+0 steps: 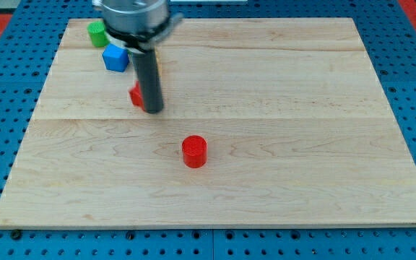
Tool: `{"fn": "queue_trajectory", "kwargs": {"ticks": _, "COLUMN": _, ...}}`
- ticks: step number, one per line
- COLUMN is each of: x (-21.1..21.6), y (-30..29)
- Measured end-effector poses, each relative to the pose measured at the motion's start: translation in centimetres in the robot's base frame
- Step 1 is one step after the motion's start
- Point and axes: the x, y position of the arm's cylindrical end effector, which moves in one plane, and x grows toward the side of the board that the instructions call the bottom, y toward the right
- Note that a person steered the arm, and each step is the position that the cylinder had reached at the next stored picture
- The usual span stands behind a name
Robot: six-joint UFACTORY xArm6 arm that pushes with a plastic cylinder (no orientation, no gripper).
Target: Place your hand to the right of the red circle
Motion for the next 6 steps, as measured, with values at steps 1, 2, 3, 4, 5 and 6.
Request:
{"fn": "queue_trajectory", "kwargs": {"ticks": 1, "x": -4.3, "y": -4.3}}
{"fn": "queue_trajectory", "kwargs": {"ticks": 2, "x": -7.8, "y": -6.7}}
{"fn": "queue_trajectory", "kwargs": {"ticks": 3, "x": -4.9, "y": -2.6}}
{"fn": "queue_trajectory", "kwargs": {"ticks": 4, "x": -1.5, "y": 11.0}}
{"fn": "queue_trajectory", "kwargs": {"ticks": 5, "x": 9.6, "y": 18.9}}
{"fn": "queue_trajectory", "kwargs": {"ticks": 6, "x": 15.4, "y": 14.2}}
